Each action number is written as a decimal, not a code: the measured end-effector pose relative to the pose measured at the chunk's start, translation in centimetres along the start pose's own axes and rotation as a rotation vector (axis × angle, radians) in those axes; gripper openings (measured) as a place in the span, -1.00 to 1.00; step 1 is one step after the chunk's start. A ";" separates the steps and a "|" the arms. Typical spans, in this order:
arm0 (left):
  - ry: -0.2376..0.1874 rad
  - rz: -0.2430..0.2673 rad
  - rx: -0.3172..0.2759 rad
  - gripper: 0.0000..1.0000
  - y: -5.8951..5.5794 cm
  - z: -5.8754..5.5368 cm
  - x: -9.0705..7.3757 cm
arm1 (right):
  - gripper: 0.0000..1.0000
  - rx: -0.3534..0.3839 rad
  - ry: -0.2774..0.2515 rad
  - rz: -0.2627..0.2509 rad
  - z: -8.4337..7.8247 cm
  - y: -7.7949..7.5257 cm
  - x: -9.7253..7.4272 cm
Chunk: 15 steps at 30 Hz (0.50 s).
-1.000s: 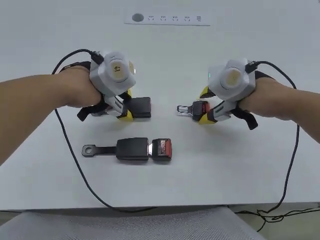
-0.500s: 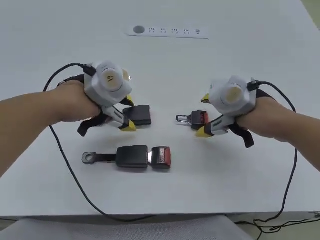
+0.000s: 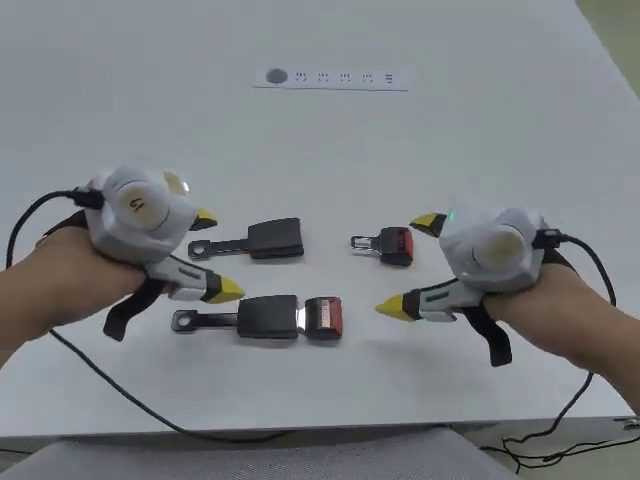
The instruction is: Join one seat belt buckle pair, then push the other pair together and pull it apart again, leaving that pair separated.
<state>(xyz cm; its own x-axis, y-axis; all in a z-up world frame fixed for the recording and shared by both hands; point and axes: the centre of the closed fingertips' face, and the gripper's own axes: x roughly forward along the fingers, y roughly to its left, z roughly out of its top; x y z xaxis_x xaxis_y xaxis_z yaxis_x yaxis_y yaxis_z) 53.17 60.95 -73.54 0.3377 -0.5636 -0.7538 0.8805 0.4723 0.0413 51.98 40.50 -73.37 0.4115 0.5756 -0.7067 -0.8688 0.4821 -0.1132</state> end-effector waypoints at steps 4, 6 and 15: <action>-0.011 0.050 -0.061 0.74 -0.5 -2.0 -2.0 | 0.60 0.031 -0.006 -0.026 -0.6 0.6 -1.0; -0.013 0.063 -0.088 0.76 -0.7 -2.8 -2.9 | 0.78 0.101 -0.020 -0.067 -0.9 0.6 -1.6; -0.032 0.104 -0.135 0.95 -1.8 -4.1 -5.0 | 0.99 0.149 -0.044 -0.092 -1.1 2.1 -4.0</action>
<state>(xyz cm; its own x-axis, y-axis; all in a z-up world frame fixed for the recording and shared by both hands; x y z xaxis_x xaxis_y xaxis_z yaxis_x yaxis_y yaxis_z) 48.53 65.71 -72.54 0.4370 -0.5269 -0.7290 0.7881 0.6149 0.0280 48.19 38.55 -71.55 0.5020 0.5515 -0.6662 -0.7779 0.6246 -0.0691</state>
